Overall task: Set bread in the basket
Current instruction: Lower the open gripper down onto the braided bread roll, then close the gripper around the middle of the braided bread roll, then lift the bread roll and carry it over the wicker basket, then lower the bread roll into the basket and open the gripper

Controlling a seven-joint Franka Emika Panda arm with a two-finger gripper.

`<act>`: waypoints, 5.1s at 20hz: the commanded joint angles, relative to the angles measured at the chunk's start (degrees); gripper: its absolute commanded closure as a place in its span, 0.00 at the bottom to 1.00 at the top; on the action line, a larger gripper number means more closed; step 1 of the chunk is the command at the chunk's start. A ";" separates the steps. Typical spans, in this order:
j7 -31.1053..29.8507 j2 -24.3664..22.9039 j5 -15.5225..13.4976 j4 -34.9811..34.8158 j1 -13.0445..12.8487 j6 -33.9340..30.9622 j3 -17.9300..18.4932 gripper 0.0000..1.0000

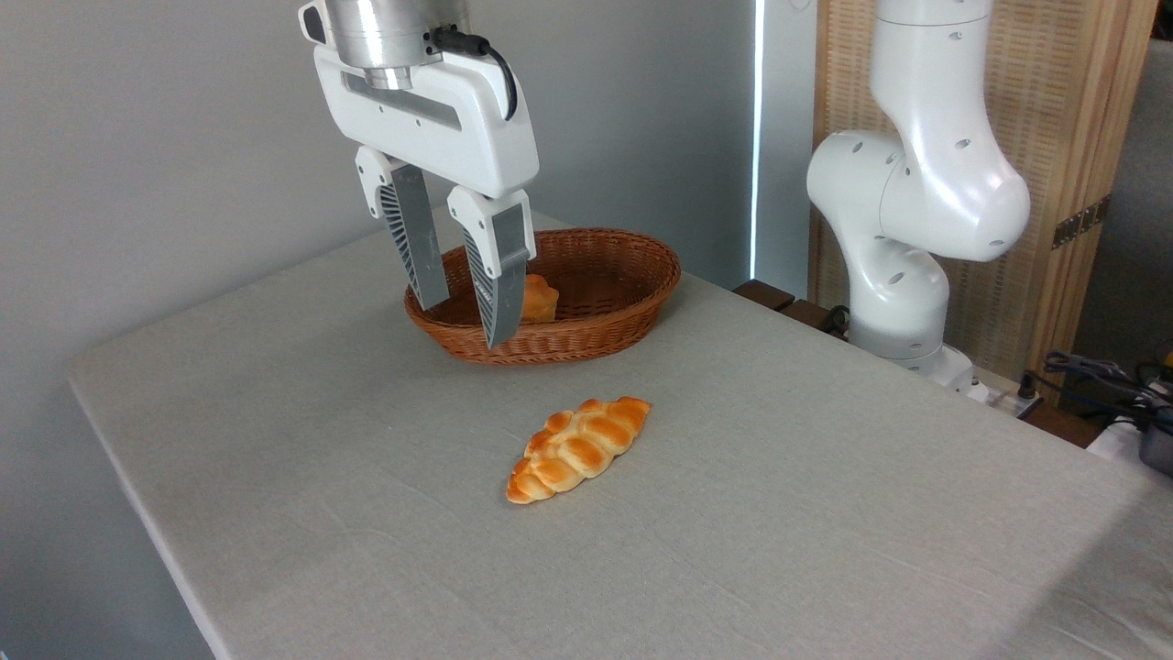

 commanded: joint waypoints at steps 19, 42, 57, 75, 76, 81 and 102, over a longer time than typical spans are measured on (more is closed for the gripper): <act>-0.04 -8.13 -0.96 -35.81 -1.17 23.33 -2.50 0.00; 0.92 -4.61 -0.34 -37.31 -1.53 23.69 -3.02 0.83; 0.57 -4.52 -2.18 -28.80 -1.53 16.33 -3.02 0.82; 0.84 -10.59 -6.76 -30.44 -20.33 3.21 -10.49 0.24; 0.49 -10.59 -6.50 -31.06 -20.42 3.12 -10.49 0.10; 0.22 -10.50 -6.50 -31.07 -21.12 1.36 -10.49 0.00; 0.49 -3.93 -8.08 -3.95 -7.25 0.48 -5.48 0.00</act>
